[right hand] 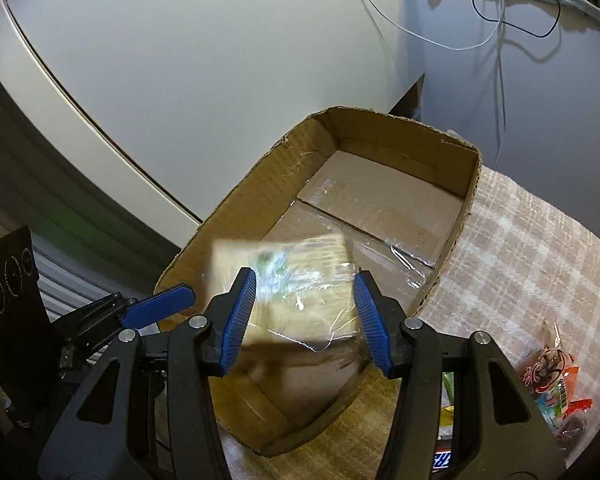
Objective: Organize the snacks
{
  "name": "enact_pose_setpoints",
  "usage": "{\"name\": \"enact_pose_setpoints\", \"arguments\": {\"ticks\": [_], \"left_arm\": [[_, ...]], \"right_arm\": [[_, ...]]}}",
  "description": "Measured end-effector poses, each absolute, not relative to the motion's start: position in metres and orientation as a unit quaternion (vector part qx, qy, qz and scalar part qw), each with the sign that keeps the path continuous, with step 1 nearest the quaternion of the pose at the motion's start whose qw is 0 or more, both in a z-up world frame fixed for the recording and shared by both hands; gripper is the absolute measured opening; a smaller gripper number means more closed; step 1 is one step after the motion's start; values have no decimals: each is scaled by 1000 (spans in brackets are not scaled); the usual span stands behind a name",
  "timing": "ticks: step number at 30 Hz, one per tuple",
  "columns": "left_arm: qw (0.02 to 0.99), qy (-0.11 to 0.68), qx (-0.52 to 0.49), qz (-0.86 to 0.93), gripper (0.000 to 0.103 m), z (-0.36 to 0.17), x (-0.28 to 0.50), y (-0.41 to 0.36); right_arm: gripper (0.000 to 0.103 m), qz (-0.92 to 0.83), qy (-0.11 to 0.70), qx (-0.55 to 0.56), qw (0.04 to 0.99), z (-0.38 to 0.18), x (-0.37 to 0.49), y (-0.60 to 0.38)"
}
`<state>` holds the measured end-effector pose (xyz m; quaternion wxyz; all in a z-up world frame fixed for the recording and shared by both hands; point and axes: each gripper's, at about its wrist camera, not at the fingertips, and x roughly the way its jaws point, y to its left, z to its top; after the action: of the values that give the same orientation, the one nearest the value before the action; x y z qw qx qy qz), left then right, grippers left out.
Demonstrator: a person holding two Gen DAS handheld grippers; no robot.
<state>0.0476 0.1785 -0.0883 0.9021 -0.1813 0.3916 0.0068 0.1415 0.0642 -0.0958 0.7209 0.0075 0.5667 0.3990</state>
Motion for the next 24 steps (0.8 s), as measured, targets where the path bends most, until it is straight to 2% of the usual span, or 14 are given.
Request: {"name": "enact_pose_setpoints", "arguments": {"ticks": [15,21,23,24], "left_arm": [[918,362,-158,6,44,-67,30,159],[924,350,-150,-17,49,-64,26,140],[925,353,-139,-27,49,-65,26,128],[925,354,-136,-29,49,-65,25,123]], "right_arm": [[55,379,522,-7,764,-60,128,14],[67,348,497,-8,795,-49,122,-38],[79,336,485,-10,808,-46,119,-56],[80,330,479,-12,813,-45,117,-66]]}}
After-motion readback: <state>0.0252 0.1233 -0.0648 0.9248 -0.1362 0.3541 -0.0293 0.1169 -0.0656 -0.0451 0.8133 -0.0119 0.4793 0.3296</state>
